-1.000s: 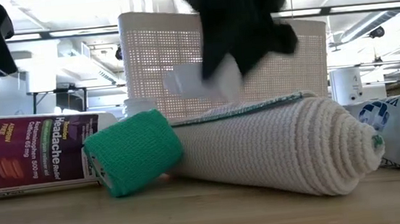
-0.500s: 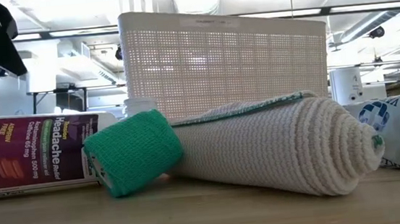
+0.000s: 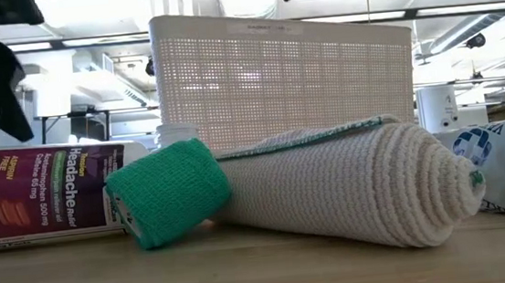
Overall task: Pick & place medical supplies in basket/bin
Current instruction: Put the rolled gauze into the white bin, then put the mailer bag into the white bin
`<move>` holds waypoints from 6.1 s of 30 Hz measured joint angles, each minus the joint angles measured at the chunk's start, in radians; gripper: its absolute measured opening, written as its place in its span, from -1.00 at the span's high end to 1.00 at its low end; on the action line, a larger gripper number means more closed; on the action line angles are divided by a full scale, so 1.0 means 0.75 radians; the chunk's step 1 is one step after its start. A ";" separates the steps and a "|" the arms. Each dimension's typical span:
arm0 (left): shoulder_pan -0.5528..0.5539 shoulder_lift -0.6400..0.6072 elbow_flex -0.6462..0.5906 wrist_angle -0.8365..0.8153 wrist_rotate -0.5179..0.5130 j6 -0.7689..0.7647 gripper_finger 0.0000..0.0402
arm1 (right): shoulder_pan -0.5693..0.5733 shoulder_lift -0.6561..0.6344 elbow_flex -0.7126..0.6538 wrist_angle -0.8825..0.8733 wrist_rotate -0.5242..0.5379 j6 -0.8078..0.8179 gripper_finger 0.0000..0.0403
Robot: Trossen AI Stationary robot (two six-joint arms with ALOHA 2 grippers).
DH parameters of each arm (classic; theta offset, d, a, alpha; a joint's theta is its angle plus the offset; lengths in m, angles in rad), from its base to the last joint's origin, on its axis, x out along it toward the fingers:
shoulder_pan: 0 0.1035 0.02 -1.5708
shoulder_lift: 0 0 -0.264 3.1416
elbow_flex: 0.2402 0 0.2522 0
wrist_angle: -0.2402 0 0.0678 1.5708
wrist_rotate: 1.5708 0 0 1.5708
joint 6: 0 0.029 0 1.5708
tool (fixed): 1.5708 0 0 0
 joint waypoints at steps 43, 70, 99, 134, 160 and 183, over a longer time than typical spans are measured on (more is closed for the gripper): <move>0.345 0.052 -0.469 0.910 0.224 0.916 0.23 | 0.277 0.058 -0.005 -0.190 0.014 0.365 -0.45; 0.281 -0.089 0.595 0.183 -0.067 0.909 0.78 | 0.320 0.003 0.092 -0.192 0.298 0.193 -0.43; 1.008 0.218 1.094 -0.305 0.166 1.241 -0.53 | 0.621 -0.030 0.222 -0.617 0.387 0.611 -0.43; 0.236 0.180 0.672 -0.108 0.324 0.252 -0.55 | 0.853 -0.065 -0.943 0.194 -0.447 1.720 -0.43; 0.489 0.708 0.632 0.882 0.578 0.099 -0.55 | 0.850 -0.155 -1.378 0.838 -0.136 1.523 -0.43; 0.534 1.281 1.520 -0.063 0.372 0.475 -0.55 | 0.861 -0.039 -1.503 0.981 0.162 1.922 -0.43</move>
